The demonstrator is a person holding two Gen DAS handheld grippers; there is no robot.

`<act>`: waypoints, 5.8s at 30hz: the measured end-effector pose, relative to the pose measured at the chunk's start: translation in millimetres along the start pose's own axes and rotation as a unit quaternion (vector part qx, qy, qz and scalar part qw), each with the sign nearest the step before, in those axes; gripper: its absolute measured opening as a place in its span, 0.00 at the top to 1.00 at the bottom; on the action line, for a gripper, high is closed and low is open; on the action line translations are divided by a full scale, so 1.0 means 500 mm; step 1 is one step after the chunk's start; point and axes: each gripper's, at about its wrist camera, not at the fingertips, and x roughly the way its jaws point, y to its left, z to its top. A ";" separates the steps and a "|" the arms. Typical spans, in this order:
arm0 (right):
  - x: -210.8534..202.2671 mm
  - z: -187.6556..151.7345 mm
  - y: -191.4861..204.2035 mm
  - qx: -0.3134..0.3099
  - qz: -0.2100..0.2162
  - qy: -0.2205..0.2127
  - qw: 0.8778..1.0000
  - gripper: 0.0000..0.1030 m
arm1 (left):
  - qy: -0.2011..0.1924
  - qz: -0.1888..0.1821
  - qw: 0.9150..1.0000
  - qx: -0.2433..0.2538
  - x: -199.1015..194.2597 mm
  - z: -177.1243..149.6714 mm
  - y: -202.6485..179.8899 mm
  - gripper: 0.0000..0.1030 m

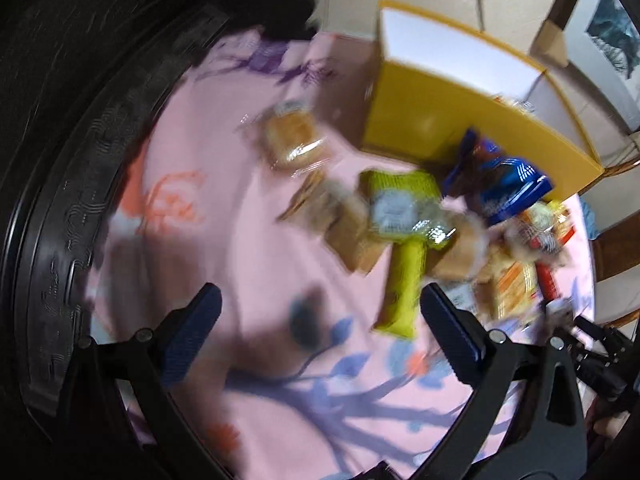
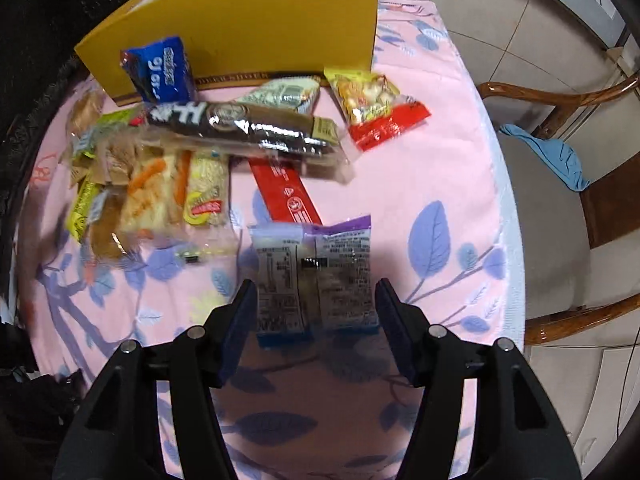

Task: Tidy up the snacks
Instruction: 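Grasp the yellow bar with the left tool while the right tool grasps a white-purple bag, then carry both snacks over the yellow box and open both tools, then grasp a yellow-green seed bag with the left tool while the right tool grasps a black-white bar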

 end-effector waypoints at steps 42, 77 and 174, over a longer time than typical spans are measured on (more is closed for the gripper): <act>0.039 -0.027 0.030 0.007 0.009 -0.015 1.000 0.48 | 0.030 -0.045 0.994 0.093 0.105 -0.053 -0.108 0.02; -0.021 -0.049 0.047 -0.006 0.023 -0.043 0.999 0.48 | 0.026 -0.074 0.993 0.088 0.091 -0.079 -0.101 0.80; 0.012 -0.010 0.129 -0.103 0.114 -0.009 0.988 0.61 | -0.016 -0.050 0.998 0.042 0.079 0.105 -0.119 0.02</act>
